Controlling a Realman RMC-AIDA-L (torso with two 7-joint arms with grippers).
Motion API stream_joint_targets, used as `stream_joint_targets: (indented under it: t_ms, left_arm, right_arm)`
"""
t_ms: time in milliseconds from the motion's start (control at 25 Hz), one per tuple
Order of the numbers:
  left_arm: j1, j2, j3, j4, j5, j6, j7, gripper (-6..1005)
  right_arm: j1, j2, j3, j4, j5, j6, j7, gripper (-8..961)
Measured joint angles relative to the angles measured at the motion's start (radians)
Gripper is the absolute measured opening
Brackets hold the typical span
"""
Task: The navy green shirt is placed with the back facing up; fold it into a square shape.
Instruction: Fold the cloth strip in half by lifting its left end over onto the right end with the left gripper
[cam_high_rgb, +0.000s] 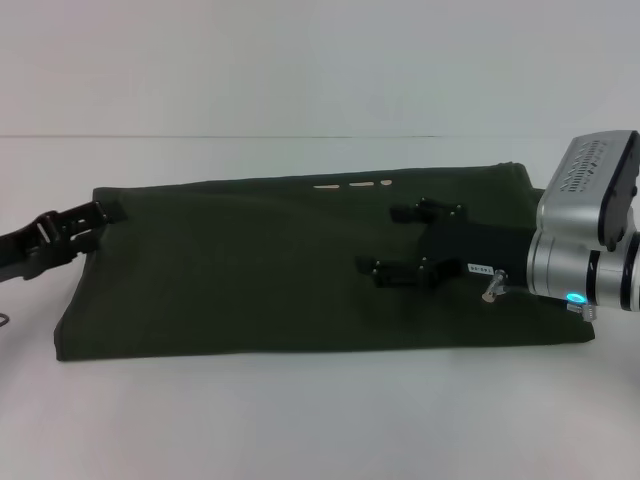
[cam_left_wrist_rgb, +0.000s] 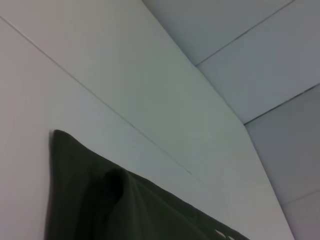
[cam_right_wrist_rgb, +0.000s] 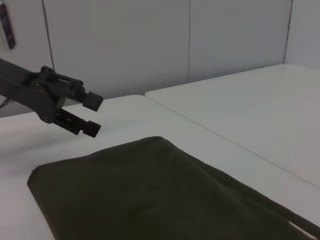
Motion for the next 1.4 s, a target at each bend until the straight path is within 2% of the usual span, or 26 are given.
stream_joint_targets:
  t_ms: [160,360,840,1280,1400]
  left_arm:
    - [-0.03,0.0,0.066,-0.003,0.015,-0.046,-0.003,835]
    - [-0.057,-0.011,0.074,-0.02,0.071,-0.11,-0.008,835]
    - [-0.07,-0.038,0.082,-0.021,0.133,-0.259,-0.008,838]
    - [-0.076,-0.038,0.088,-0.017,0.134,-0.301,-0.008,839]
    - [-0.07,-0.028,0.086,-0.011,0.135,-0.296,-0.008,839]
  right_arm:
    - [0.007,0.002,-0.011,0.006,0.009,0.012,-0.001,946]
    - [0.022,0.003,-0.014,0.03,0.013,0.023,-0.008,946]
    - [0.03,0.003,-0.025,0.042,0.013,0.038,-0.009,946]
    - [0.033,0.003,-0.023,0.044,0.017,0.052,-0.009,946]
    - [0.034,0.003,-0.023,0.048,0.02,0.053,-0.009,946]
